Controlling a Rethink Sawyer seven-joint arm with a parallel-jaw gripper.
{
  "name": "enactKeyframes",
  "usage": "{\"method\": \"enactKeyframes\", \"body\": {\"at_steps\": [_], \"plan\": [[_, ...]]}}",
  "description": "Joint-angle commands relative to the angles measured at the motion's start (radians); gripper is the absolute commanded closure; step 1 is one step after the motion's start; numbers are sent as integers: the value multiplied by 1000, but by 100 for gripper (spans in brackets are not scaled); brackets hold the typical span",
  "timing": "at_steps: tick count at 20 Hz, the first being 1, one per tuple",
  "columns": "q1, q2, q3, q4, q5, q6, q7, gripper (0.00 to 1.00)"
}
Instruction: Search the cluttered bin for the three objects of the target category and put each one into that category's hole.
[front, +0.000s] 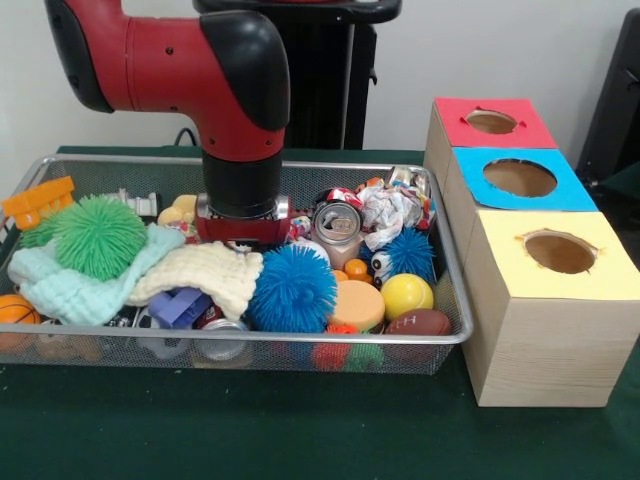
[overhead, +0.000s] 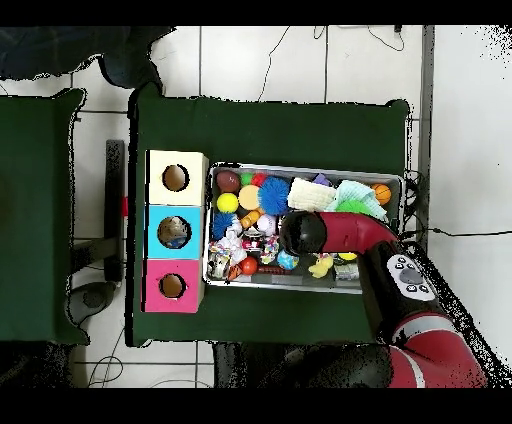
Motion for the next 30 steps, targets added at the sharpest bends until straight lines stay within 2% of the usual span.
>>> {"method": "enactKeyframes", "body": {"at_steps": [1,4,5,13,16,18,23,25,30], "plan": [[2,133,47,-162,-69,-183,27,0],[0,132,49,-158,-78,-204,24,0],[-4,133,52,-155,-77,-208,23,100],[5,121,43,-152,-79,-184,17,100],[13,108,37,-149,-72,-144,11,100],[22,55,26,-119,-53,-81,10,100],[13,-117,66,12,32,109,-39,100],[0,-142,93,32,59,167,-64,100],[-21,-166,125,44,83,228,-91,100]]}}
